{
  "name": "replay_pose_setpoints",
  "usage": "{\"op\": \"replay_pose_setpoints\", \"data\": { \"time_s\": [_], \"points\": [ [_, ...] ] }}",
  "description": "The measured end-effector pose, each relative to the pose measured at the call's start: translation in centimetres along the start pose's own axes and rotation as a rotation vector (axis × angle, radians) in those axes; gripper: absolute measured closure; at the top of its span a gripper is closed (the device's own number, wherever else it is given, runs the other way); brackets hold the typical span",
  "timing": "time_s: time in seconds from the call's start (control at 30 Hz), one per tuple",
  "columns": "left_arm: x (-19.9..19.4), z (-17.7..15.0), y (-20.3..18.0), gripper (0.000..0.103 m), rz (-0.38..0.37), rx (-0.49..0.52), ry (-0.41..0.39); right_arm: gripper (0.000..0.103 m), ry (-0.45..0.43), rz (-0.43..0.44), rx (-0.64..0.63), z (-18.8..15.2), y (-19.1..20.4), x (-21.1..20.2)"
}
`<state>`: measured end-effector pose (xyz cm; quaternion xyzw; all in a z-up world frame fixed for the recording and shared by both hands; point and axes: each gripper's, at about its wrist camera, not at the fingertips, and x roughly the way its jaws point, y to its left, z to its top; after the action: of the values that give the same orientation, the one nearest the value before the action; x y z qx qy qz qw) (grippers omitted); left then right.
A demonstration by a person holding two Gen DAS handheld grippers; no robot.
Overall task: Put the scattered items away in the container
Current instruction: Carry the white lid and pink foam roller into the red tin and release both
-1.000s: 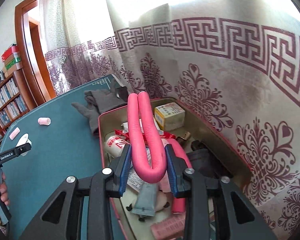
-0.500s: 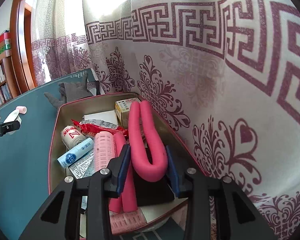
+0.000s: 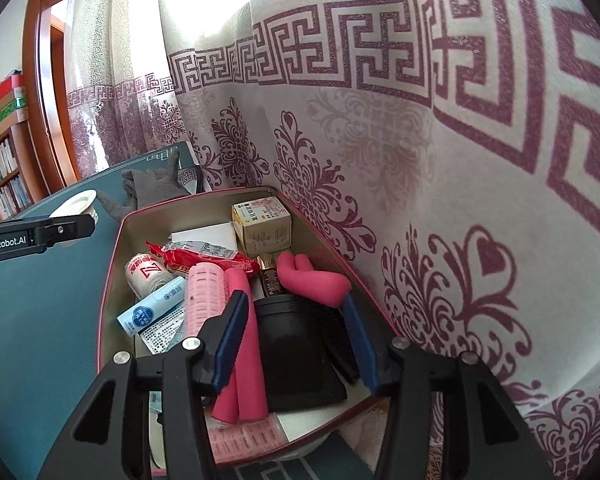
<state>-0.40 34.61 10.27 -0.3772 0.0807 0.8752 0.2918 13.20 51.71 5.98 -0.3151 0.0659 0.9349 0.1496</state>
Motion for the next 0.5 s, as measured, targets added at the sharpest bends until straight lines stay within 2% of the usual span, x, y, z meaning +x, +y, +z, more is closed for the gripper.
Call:
{"op": "replay_pose_setpoints", "data": {
  "time_s": [0.13, 0.17, 0.23, 0.33, 0.5],
  "points": [
    [1.2, 0.9, -2.3, 0.037, -0.050, 0.037, 0.005, 0.049, -0.008, -0.010, 0.011, 0.1, -0.1, -0.1],
    [1.5, 1.0, -2.7, 0.024, -0.063, 0.045, 0.009, 0.049, -0.010, -0.013, 0.013, 0.1, -0.2, -0.1],
    [1.5, 0.8, -3.5, 0.014, -0.065, 0.065, -0.001, 0.049, -0.014, -0.019, 0.016, 0.1, -0.2, -0.2],
    [1.4, 0.4, -3.7, 0.014, -0.054, 0.085, -0.004, 0.048, -0.018, -0.023, 0.019, 0.1, -0.3, -0.3],
    [1.2, 0.0, -1.2, 0.014, -0.018, 0.017, 0.004, 0.042, -0.026, -0.016, 0.032, 0.1, -0.3, -0.6]
  ]
}}
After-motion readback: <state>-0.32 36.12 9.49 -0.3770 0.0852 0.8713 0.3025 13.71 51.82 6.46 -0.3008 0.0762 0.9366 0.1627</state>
